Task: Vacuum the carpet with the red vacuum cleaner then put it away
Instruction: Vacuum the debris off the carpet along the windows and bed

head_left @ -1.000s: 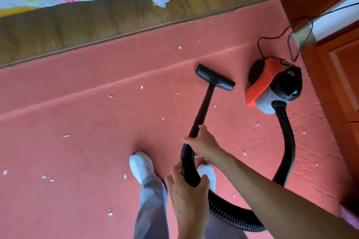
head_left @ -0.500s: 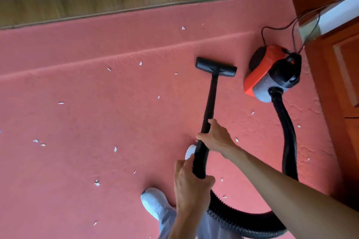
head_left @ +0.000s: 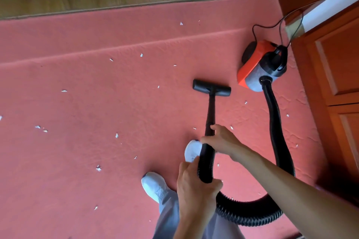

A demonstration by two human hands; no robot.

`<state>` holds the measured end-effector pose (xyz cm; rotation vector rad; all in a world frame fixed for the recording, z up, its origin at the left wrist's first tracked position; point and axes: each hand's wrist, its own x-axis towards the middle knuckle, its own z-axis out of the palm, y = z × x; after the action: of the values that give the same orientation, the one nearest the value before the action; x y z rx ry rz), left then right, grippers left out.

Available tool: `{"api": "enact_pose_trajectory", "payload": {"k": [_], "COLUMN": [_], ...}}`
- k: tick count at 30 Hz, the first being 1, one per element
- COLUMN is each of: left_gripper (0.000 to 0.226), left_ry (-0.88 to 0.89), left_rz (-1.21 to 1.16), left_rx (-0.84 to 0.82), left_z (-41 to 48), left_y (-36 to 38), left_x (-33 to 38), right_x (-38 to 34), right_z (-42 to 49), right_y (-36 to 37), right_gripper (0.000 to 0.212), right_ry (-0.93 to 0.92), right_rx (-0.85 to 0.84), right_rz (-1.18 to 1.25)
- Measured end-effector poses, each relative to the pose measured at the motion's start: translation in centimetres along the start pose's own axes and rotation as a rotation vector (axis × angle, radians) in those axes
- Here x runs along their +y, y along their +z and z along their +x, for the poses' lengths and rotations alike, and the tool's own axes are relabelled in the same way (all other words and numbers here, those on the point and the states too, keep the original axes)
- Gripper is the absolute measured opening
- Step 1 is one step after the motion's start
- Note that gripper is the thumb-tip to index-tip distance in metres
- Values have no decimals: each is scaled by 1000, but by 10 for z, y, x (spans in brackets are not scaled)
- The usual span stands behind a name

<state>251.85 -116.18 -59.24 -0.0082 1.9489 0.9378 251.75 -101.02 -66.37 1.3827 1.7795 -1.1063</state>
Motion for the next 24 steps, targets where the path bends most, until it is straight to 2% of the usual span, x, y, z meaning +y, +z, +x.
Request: {"api": "enact_pose_trajectory", "payload": {"k": [3, 5, 9, 14, 18, 24], "left_gripper": [43, 48, 42, 40, 40, 37], "left_ry": [57, 68, 27, -19, -112, -168], "left_rz": [-17, -9, 26, -5, -88, -109], "left_rx": [105, 147, 148, 174, 184, 148], "left_z": [16, 30, 35, -6, -29, -5], "left_y": [6, 7, 4, 6, 8, 11], "left_x": [-3, -4, -8, -5, -10, -18], "right_x": [-15, -23, -27, -29, -25, -22], "right_z": [16, 26, 34, -3, -26, -8], "right_y": [-1, 1, 12, 18, 24, 44], "right_gripper": [56, 50, 52, 39, 49, 39], "right_ry": [-11, -30, -43, -50, -84, -129], "right_rx": [23, 23, 17, -15, -52, 78], "right_rz": [69, 83, 32, -174, -289, -354]}}
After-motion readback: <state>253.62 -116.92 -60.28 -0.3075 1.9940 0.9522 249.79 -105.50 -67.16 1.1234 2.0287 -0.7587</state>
